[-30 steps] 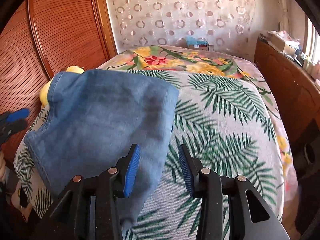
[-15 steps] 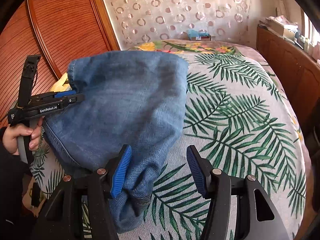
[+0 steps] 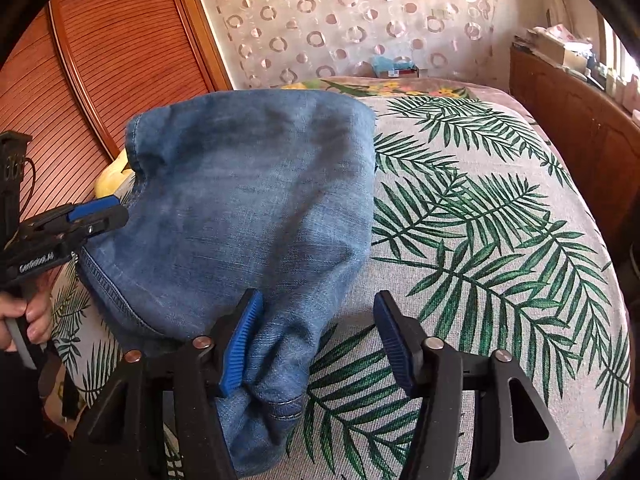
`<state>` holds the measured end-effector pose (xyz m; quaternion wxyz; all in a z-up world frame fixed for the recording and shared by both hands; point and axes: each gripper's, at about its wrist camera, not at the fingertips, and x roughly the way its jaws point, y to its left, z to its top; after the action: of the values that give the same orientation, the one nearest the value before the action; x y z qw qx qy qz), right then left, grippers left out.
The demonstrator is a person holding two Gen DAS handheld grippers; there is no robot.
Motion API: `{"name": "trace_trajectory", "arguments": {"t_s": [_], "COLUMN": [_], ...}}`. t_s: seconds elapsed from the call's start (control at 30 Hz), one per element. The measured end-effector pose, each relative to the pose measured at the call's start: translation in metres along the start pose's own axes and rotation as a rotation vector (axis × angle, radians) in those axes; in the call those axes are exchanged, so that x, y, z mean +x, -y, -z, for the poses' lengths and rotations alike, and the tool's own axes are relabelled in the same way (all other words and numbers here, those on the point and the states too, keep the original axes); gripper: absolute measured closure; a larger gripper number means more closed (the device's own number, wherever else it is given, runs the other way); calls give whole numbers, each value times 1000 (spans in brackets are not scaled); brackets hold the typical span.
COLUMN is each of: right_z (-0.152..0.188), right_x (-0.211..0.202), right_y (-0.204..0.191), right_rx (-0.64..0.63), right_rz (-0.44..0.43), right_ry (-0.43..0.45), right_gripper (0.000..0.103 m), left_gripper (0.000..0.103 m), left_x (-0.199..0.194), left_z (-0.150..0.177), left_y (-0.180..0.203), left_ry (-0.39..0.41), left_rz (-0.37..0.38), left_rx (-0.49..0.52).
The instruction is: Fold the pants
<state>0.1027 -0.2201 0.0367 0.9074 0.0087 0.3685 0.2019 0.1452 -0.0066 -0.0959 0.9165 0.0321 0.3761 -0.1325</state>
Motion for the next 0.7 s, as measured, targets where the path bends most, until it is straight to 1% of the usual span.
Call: {"name": "trace_trajectory", "arguments": {"t_s": [0.03,0.07,0.1,0.2,0.43,0.7], "right_z": [2,3,4,1,-8,-2], "right_x": [0,0,0,-4,-16,-17], "right_y": [-2,-4,-9,-16,-20,-19], "right_rx": [3,6,1,-31,-43,-40], "right_rz": [-22,-40,-48,-37,-43,-46], "right_ry": [-3,-6,-6,5,41,48], "right_gripper": [64,74,77,85,87,87], "left_gripper": [54,54,54,54,54,54], "left_x": [-1,-2,-1,-2,-5,1], "left_z": [1,3,4,8,12,20], "left_y": [0,2,2,3,2,-1], "left_ry": [-1,-3,-5,-12,-13,-32], "left_rz": [6,10,12,15,19,15], "left_rx": [1,4,6,7,-3,-14]}}
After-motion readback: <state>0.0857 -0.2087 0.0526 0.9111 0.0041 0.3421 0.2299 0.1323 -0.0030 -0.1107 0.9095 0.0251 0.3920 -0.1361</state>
